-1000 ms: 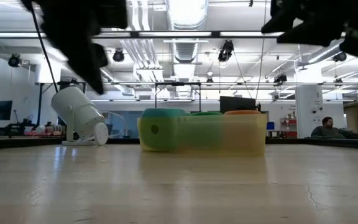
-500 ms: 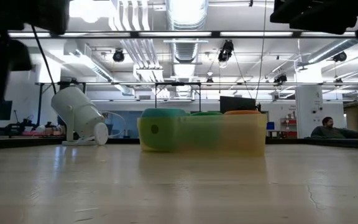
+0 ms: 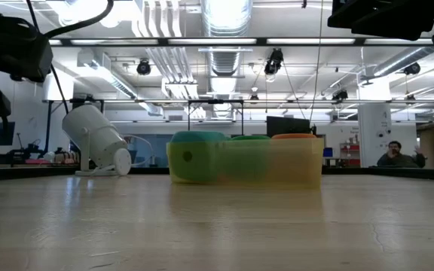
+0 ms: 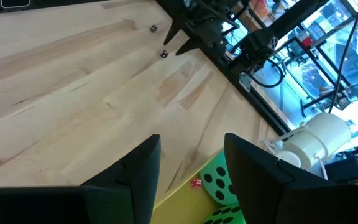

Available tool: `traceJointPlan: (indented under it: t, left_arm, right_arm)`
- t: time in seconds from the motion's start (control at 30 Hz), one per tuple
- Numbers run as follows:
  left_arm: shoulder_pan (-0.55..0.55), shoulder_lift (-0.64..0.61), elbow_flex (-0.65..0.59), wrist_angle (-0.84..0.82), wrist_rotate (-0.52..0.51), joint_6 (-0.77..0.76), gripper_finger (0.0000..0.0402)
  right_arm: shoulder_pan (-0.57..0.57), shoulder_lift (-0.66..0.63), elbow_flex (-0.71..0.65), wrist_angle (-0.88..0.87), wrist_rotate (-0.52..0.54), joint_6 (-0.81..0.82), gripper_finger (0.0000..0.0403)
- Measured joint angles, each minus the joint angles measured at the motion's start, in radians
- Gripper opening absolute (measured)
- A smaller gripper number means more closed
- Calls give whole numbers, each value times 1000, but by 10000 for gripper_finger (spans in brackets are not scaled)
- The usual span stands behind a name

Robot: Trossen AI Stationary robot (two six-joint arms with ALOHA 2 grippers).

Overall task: Pick & Place Dice
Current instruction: Put the right small black dice into the yellow bin

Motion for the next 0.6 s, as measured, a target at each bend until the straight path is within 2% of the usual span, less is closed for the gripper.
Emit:
traceJointPlan:
  t: [0.27,0.6]
  left_arm:
    - [0,0,-61,145,-6,-3,190]
    - [0,0,-78,152,-15,-3,190]
  right_arm:
    - [0,0,0,0,0,-5,173]
    - [0,0,0,0,1,-10,173]
